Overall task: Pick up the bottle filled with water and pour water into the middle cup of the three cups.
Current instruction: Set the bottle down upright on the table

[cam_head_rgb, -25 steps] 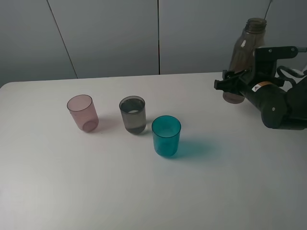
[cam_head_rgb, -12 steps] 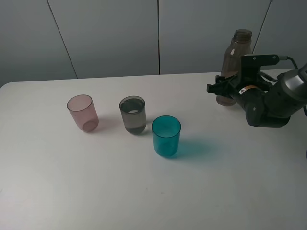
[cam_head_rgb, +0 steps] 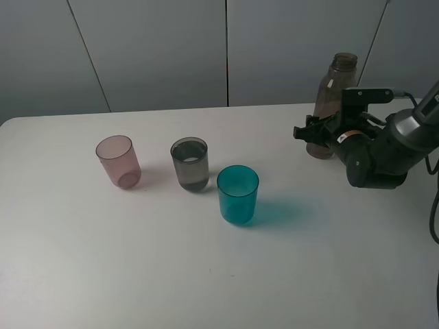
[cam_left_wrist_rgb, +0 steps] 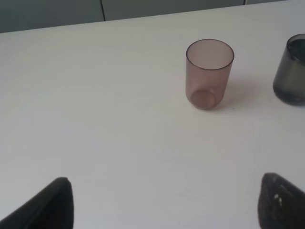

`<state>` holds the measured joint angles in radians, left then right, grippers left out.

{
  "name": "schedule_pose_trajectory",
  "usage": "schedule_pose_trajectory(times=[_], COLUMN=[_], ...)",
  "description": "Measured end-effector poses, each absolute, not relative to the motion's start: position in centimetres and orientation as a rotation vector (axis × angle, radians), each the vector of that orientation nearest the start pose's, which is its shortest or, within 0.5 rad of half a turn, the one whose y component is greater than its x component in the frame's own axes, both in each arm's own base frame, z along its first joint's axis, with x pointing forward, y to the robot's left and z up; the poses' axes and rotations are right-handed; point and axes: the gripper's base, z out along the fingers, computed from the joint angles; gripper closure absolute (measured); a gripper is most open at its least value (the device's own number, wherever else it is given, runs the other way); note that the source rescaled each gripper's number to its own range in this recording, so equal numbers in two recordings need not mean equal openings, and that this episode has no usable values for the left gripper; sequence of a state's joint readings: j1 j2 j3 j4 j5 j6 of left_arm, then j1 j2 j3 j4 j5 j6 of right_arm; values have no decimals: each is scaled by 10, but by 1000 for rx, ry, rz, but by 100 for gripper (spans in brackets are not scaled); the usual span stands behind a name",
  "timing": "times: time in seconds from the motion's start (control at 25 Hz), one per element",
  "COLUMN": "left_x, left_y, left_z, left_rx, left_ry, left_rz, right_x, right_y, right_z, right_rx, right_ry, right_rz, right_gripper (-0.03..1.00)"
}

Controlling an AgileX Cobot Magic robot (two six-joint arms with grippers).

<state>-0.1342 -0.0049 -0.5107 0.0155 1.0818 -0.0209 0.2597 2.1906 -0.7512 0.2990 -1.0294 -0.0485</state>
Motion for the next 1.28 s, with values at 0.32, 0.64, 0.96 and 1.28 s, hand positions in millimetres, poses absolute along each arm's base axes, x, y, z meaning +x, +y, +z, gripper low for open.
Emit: schedule_pose_trajectory(times=[0.32,0.64,0.96,1.28], left_x=[-8,-8,-8,-8], left_y=[2,2,2,2], left_z=[278,278,278,278], left_rx=[119,119,117,116], left_ry=[2047,2047,2047,2047], left_rz=[-75,-75,-77,-78], right_x=[349,349,348,348], right_y=[69,69,70,72], right_z=[61,61,64,78], right_rx=[32,34,29,-2], right_ry=[1897,1897,1928,1957], right_rz=[8,10,18,23], right_gripper=[96,96,68,67])
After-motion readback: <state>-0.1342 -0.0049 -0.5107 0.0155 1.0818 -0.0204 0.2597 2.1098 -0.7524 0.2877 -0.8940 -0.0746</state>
